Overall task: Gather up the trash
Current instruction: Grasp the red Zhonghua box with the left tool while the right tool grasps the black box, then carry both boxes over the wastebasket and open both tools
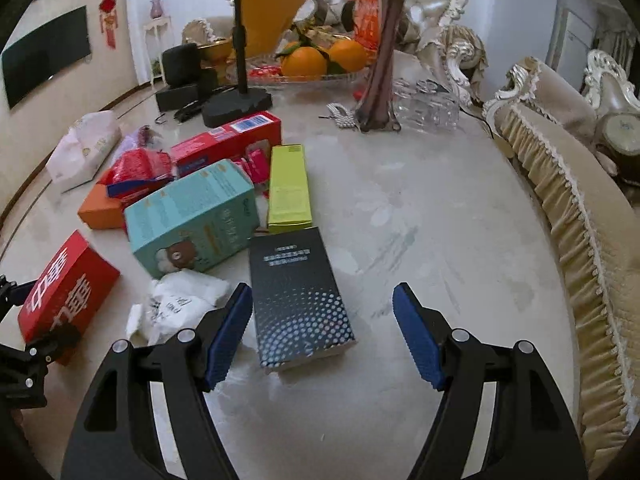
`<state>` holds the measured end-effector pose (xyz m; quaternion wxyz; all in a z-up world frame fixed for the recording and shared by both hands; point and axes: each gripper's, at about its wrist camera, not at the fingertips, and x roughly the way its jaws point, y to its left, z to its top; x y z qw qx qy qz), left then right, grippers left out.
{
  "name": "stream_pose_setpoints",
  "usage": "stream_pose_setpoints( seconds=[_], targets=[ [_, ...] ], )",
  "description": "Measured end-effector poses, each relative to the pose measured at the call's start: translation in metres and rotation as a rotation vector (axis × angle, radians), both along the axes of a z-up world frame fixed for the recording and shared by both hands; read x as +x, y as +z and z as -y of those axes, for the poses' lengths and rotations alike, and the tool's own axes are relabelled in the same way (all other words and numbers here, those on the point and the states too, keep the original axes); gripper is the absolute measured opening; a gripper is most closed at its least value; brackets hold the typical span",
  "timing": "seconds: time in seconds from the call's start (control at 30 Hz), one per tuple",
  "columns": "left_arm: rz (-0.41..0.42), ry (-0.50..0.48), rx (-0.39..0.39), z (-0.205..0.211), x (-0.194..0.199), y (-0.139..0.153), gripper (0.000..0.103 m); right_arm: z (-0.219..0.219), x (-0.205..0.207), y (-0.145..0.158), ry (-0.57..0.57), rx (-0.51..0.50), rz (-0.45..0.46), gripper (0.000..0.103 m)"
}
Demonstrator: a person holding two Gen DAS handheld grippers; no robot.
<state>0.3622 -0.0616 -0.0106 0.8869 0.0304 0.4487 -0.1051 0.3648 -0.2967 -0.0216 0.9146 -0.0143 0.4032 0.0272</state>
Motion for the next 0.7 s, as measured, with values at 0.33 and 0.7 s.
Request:
stream_pose_setpoints(
  seconds=[0.33, 0.7],
  targets=[
    [-0.009, -0.004, -0.088, -0.007, 0.008, 0.001, 0.038, 0.008, -0.006, -0.008, -0.046, 0.086, -0.039, 0.041],
    [0.211, -0.1, -0.181, -0.038, -0.124, 0.072, 0.038, 0.023, -0.156, 0.046, 0.033, 0.326, 0.159, 0.041]
  ],
)
